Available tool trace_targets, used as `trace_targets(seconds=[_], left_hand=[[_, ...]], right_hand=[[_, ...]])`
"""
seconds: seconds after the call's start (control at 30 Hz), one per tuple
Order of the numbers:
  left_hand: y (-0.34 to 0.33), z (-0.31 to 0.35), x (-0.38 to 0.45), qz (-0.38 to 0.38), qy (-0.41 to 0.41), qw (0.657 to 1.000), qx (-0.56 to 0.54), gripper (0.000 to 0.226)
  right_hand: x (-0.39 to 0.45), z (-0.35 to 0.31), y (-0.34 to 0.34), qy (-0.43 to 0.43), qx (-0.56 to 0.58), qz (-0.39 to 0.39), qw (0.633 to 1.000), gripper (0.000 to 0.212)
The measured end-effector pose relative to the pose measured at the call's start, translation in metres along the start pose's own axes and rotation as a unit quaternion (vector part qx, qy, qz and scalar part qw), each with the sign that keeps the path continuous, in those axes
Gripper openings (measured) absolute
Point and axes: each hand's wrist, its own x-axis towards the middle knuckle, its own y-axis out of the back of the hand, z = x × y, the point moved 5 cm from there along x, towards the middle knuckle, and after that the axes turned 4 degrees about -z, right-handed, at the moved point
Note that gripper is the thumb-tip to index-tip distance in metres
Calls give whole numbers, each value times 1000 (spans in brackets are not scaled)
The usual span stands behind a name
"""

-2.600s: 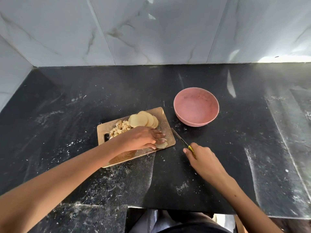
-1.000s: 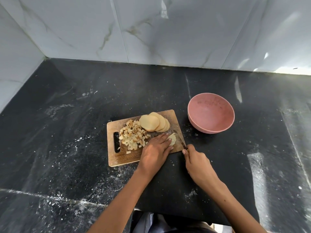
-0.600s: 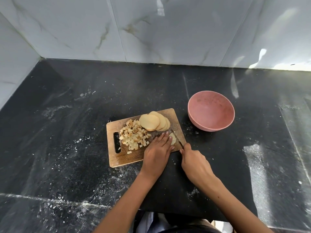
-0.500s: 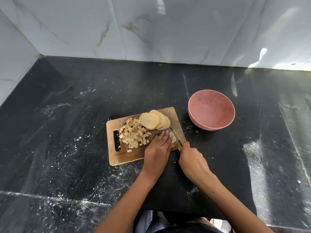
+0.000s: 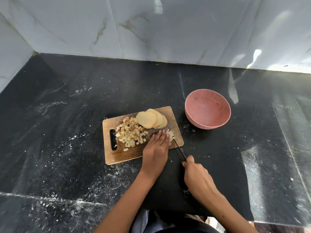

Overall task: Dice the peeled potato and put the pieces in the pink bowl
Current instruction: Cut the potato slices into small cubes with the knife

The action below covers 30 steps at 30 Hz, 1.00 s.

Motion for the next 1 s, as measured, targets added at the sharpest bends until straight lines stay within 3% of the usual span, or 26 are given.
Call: trace_targets(seconds=[0.2,0.43,0.67,1.0], left_hand=[[2,-1,-3,-21,-28,999,7,40],[13,-12,2,-45,-25,996,-73,41],[11,-8,1,-20,-60,998,-6,38],[4,-3,0,-10,-12,1000,-21,34]], right_hand=[[6,-4,10,4,22,18,1000,25],[10,-13,22,46,71,36,996,26],[20,-22,18,29,53,29,998,27],[28,-28,7,-16,19,9,1000,31]])
